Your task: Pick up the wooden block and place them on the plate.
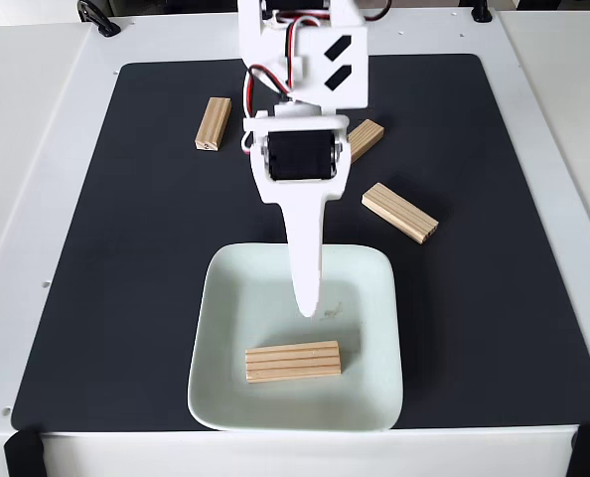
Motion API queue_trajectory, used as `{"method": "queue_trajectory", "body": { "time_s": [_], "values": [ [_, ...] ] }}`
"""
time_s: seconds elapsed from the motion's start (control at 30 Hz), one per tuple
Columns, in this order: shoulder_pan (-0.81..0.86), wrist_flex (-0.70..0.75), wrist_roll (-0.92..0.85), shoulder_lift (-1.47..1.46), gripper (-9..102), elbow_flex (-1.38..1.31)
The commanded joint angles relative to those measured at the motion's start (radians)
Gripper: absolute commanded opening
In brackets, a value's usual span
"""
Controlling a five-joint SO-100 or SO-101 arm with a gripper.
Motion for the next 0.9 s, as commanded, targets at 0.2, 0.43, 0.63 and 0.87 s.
{"method": "queue_trajectory", "body": {
  "time_s": [0.2,0.43,0.63,0.87],
  "values": [
    [0.018,0.008,0.008,0.589,-1,0.518],
    [0.074,0.0,0.069,1.015,0,1.019],
    [0.126,0.008,0.083,1.313,0,1.322],
    [0.193,0.17,-0.483,1.542,0,1.486]
  ]
}}
